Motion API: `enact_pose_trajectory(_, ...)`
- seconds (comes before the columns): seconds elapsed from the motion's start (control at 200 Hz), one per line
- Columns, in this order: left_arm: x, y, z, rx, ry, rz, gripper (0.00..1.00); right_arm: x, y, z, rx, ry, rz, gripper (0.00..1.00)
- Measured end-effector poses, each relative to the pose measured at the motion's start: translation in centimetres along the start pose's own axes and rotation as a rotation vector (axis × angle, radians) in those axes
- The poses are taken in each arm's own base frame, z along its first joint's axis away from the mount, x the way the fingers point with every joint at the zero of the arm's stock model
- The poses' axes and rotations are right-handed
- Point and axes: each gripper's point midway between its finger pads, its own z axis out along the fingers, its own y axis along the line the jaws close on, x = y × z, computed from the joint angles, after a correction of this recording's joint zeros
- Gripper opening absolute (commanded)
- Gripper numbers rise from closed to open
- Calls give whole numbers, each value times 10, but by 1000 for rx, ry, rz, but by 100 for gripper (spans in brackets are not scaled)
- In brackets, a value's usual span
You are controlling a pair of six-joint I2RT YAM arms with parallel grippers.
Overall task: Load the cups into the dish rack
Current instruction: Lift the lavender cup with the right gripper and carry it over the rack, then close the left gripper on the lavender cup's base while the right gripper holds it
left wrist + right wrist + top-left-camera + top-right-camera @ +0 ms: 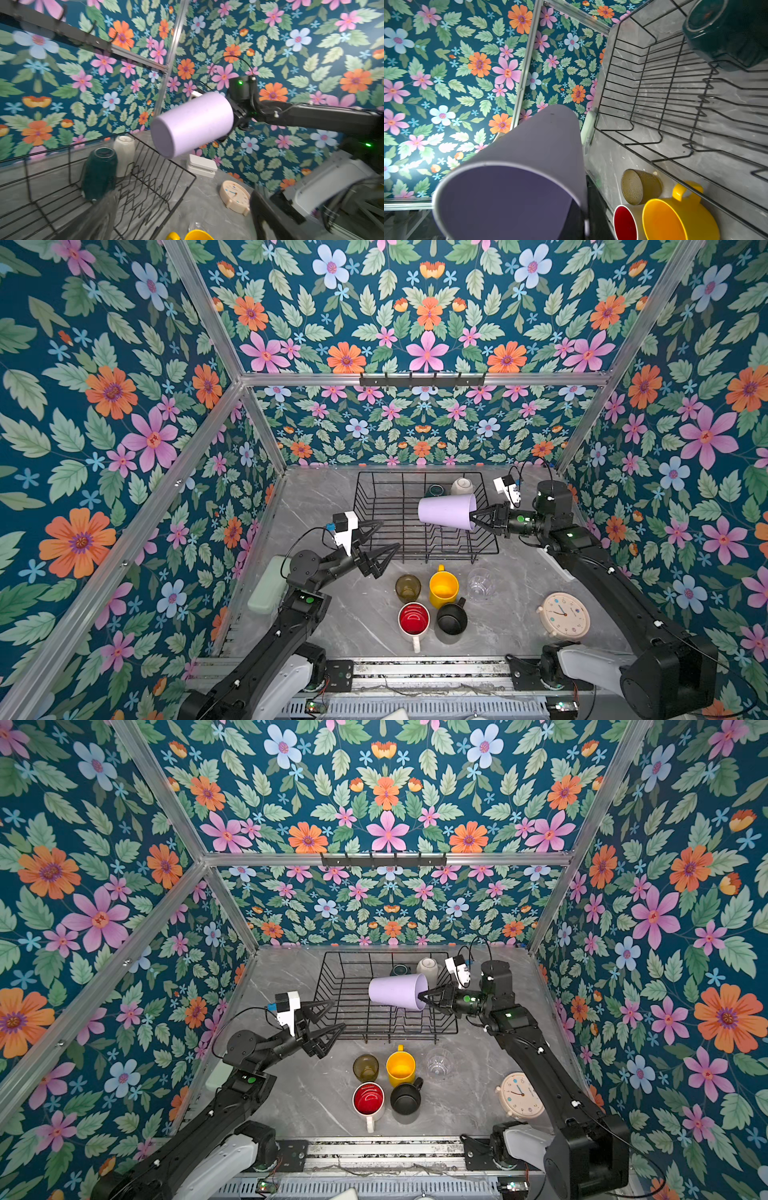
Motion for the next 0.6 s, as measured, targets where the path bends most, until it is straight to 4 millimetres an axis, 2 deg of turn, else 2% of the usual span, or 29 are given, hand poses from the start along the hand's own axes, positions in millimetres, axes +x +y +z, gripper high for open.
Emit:
enact_pose_trajectory(0.195, 4, -11, 8, 121, 33, -37, 100, 2, 11, 4, -79, 56, -19, 0)
enact_pose_trajectory(0.34, -2, -16, 13, 167, 33, -31, 100, 7, 24, 3, -142, 87, -65, 0)
enact_pose_trajectory(0.6, -2, -21, 15, 213, 41, -40, 99, 29, 43, 15, -218, 191, -105, 0)
